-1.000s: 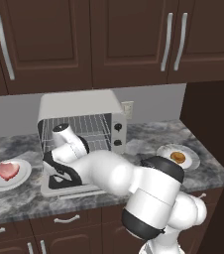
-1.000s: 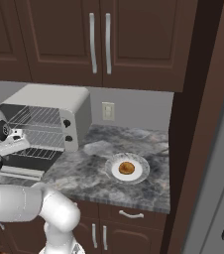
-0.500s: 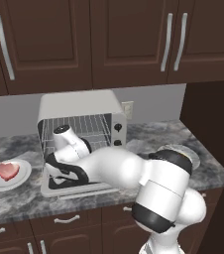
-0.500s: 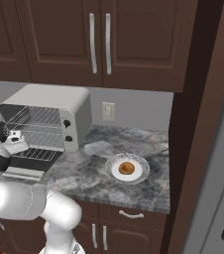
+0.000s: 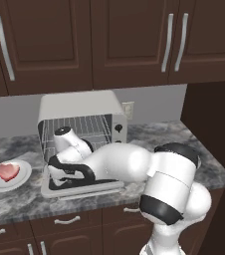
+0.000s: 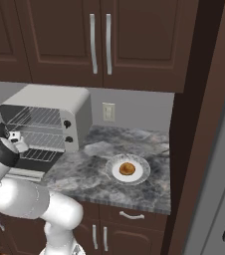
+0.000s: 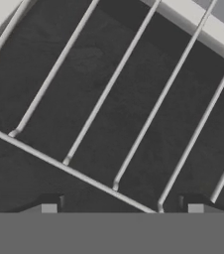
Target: Open the toaster oven door. Place the bread on the bottom rack in the toaster oven and place the steak on the top rack.
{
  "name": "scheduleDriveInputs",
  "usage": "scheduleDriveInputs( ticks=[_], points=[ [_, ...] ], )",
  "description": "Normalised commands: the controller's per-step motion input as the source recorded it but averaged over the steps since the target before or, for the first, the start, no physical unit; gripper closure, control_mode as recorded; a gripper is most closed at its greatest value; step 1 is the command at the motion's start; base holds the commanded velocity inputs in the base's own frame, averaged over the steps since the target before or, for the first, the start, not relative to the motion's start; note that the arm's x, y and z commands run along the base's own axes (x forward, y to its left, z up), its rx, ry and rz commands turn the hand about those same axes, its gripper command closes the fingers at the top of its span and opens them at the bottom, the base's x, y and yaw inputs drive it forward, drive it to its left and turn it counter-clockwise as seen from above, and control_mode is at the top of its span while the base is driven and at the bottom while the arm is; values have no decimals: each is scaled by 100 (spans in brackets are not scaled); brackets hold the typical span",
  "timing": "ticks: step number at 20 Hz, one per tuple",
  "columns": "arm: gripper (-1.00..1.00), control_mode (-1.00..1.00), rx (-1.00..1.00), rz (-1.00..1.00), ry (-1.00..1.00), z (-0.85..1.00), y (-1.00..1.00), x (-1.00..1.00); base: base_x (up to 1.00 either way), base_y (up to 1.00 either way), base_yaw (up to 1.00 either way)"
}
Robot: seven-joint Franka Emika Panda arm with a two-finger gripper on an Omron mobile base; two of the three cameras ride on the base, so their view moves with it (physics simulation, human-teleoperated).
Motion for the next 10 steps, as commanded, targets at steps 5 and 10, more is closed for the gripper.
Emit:
scheduleDriveInputs(
  ticks=[5, 10],
  points=[
    [-100, -100, 4, 3, 0, -22, 2, -35, 0, 0, 0],
    [-100, -100, 4, 0, -5, 28, -1, -15, 0, 0, 0]
  ],
)
